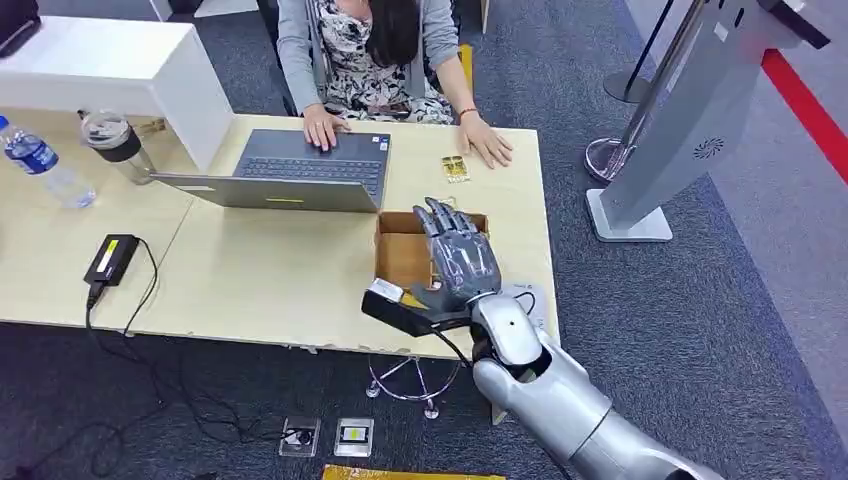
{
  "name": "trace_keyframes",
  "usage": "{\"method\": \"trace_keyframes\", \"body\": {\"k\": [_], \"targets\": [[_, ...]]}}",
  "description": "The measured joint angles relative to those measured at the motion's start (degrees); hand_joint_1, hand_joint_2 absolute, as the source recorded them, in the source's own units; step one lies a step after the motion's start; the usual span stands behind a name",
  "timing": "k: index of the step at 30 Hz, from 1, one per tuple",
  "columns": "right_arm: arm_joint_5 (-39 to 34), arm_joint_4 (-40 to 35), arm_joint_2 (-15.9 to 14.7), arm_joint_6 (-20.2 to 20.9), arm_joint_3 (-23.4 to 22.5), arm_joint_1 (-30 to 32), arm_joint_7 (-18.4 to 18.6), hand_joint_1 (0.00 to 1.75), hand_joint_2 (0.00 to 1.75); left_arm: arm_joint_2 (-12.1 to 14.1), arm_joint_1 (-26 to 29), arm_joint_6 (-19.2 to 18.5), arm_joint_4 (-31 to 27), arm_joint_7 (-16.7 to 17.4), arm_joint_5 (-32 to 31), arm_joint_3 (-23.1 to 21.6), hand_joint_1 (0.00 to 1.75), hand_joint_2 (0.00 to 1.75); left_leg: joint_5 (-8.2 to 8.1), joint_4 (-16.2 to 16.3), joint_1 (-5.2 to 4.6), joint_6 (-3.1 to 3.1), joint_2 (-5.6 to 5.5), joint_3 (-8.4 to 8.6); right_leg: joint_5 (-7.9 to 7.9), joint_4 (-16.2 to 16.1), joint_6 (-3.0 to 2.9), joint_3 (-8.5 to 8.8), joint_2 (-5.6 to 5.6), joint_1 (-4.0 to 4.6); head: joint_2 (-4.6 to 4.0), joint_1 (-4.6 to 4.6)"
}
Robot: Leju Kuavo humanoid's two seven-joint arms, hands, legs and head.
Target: Pass the card to the sensor for recognition and then transmit it.
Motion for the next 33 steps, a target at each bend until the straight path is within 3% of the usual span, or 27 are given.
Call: {"method": "trace_keyframes", "body": {"k": [20, 24, 28, 33], "targets": [[-2.82, 3.50, -0.39, 4.09, 0.44, -1.83, -0.68, 0.00, 1.75, 0.52, 0.02, -0.33, 0.00, -0.17, 0.18, -0.04, 0.00, 0.00, 0.00, 0.00, 0.00, 0.00, 0.01, 0.02, 0.01, 0.00, -0.01, -0.01, 0.03, 0.00, 0.00, 0.00], [-4.53, -0.35, -0.85, 8.49, -0.13, -2.10, -0.22, 0.00, 1.75, 0.61, 0.03, -0.41, 0.00, -0.44, 0.46, -0.04, 0.00, 0.00, 0.00, 0.01, 0.00, 0.00, 0.03, 0.04, 0.02, 0.00, -0.02, -0.02, 0.05, 0.00, 0.00, -0.02], [-5.97, -10.69, -3.13, 16.56, -1.25, -2.12, 2.04, 0.00, 1.75, 0.68, 0.13, -0.33, 0.07, -0.66, 1.40, -0.07, 0.00, 0.00, 0.00, 0.02, 0.00, 0.00, 0.03, 0.05, 0.01, -0.01, -0.02, -0.02, 0.05, 0.00, 0.00, -0.02], [-6.14, -21.96, -6.23, 22.38, -2.78, 0.14, 4.11, 0.00, 1.75, 0.77, 0.28, -0.63, 0.13, -0.59, 4.98, 0.02, 0.00, 0.00, -0.01, 0.02, -0.01, 0.00, 0.04, 0.05, 0.01, -0.03, -0.01, -0.02, 0.06, -0.01, 0.00, -0.02]]}}
